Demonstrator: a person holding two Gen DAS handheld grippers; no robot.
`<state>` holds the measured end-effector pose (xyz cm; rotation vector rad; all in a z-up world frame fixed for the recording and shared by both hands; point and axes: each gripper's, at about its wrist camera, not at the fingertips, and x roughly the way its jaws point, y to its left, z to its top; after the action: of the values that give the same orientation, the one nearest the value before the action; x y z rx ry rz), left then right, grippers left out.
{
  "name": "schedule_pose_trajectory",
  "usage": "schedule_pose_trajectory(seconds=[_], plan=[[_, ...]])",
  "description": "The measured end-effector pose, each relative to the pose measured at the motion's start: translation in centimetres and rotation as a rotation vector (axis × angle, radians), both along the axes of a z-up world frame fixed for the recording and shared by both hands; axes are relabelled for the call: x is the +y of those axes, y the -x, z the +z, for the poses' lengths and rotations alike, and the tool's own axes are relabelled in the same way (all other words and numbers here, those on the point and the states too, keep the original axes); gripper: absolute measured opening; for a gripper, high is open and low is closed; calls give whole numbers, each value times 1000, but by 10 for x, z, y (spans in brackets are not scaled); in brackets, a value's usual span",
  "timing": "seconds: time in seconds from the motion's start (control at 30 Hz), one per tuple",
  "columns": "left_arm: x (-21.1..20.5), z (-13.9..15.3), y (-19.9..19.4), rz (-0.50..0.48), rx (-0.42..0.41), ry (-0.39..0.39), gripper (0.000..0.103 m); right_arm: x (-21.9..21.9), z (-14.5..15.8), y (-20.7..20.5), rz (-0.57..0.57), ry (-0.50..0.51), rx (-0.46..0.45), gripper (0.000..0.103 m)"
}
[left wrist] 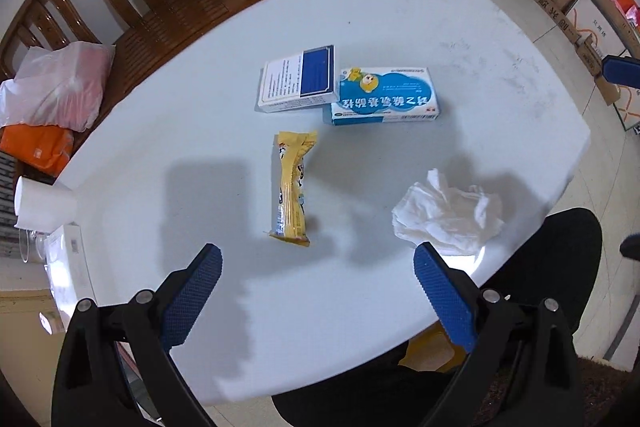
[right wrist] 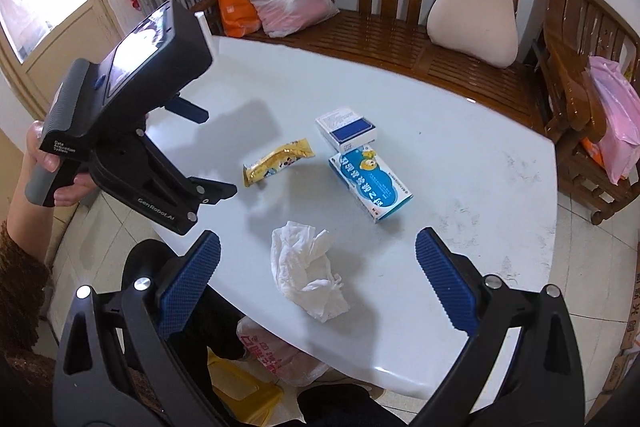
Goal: Collect trash
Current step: 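Grasp the yellow snack wrapper with the left tool while the right tool grasps the white tissue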
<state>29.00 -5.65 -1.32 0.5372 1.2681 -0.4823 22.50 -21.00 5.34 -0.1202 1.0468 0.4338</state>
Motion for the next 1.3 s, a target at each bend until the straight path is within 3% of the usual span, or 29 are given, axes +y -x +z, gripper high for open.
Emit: schedule_pose_trajectory(seconds=[0.7,1.1,1.3], plan=[[2,-88,-55,32,164,7,94,47,-131,-13,141,130,232,96],[9,-104,-70,54,184,50,93,56,-166,-15,145,202,243,96],[15,-114,-83,58,194,46,75,60,-171,-15,144,219,222,93]])
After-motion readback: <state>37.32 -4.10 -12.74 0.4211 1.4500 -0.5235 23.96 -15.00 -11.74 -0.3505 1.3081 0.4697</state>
